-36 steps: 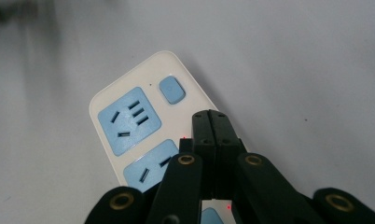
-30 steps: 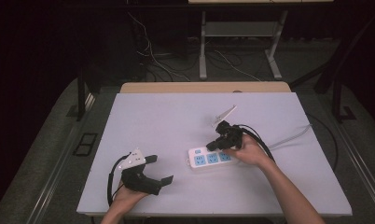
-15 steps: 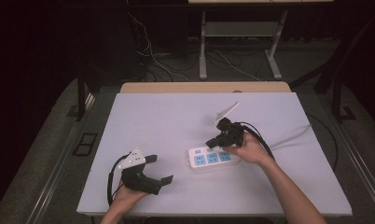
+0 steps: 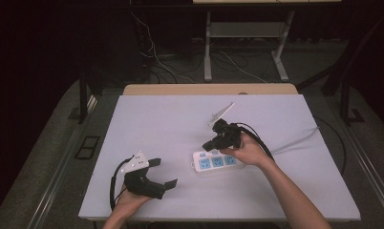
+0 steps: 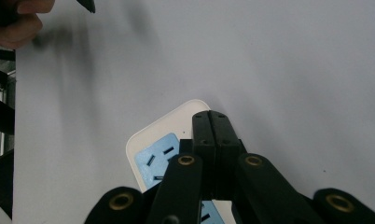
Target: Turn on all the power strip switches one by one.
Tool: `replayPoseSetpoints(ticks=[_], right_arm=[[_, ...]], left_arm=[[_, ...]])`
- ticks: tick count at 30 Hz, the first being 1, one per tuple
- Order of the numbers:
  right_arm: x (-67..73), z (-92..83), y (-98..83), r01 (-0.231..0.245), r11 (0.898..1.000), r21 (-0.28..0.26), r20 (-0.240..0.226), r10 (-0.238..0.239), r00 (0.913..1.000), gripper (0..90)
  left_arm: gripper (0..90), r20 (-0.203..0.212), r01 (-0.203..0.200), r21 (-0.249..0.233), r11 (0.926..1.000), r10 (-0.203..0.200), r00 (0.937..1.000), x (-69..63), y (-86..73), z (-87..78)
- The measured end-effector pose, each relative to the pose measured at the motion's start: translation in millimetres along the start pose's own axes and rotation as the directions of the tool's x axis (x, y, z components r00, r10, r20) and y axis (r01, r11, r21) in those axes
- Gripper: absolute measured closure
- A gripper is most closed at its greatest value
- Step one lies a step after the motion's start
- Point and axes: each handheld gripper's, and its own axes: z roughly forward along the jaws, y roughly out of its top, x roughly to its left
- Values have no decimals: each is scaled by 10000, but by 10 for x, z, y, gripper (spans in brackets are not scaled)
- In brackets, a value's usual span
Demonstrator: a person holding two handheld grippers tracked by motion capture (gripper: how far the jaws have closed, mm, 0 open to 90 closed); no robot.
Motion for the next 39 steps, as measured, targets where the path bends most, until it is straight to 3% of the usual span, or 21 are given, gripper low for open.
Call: replayPoseSetpoints(ticks=[19,39], right_arm=[[-10,237,6,-6,9990,436,-173,13,9998,900],[-27,269,-20,289,9990,326,-342,-278,9990,900]], left_arm=[[0,-4,5,-9,10000,-5,10000,5,0,-5],[0,11,-9,37,10000,9,10000,-12,-2,8]])
